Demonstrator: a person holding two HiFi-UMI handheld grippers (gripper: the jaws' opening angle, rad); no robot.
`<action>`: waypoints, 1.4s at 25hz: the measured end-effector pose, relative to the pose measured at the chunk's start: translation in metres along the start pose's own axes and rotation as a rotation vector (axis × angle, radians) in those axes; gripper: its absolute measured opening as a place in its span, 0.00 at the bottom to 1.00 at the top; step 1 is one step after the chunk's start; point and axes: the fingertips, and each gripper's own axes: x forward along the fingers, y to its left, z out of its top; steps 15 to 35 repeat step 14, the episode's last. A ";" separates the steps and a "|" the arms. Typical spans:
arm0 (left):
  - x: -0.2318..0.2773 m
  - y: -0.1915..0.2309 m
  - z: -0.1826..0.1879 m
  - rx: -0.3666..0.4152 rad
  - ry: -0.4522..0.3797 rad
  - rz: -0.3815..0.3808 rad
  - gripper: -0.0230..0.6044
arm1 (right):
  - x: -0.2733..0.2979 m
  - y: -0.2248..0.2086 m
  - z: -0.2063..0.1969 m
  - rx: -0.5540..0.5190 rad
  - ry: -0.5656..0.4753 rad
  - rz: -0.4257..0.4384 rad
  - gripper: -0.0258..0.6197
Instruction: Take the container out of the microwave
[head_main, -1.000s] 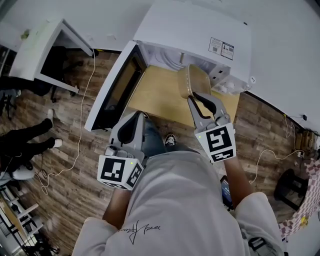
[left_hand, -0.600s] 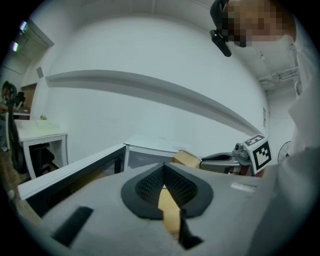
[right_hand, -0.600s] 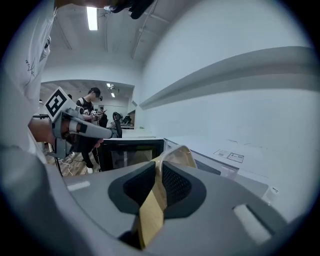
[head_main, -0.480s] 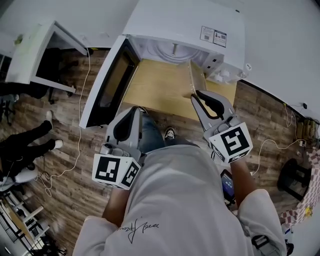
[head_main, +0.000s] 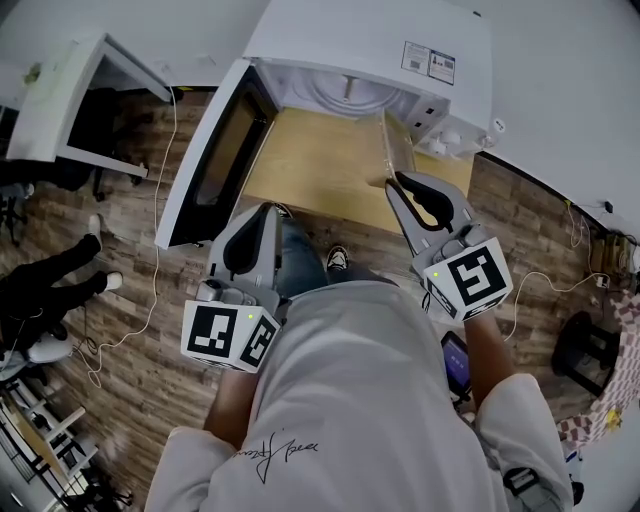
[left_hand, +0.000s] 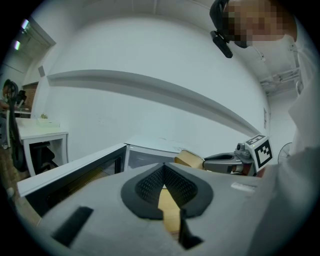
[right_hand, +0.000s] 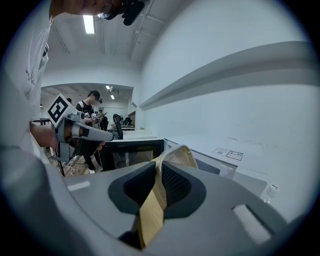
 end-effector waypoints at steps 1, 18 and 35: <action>0.000 0.000 0.000 -0.001 0.000 0.001 0.03 | 0.000 0.000 0.000 0.000 0.002 0.001 0.13; 0.002 -0.002 0.006 -0.008 -0.026 0.002 0.03 | -0.005 -0.006 0.001 0.029 -0.017 -0.030 0.13; 0.002 -0.002 0.006 -0.008 -0.026 0.002 0.03 | -0.005 -0.006 0.001 0.029 -0.017 -0.030 0.13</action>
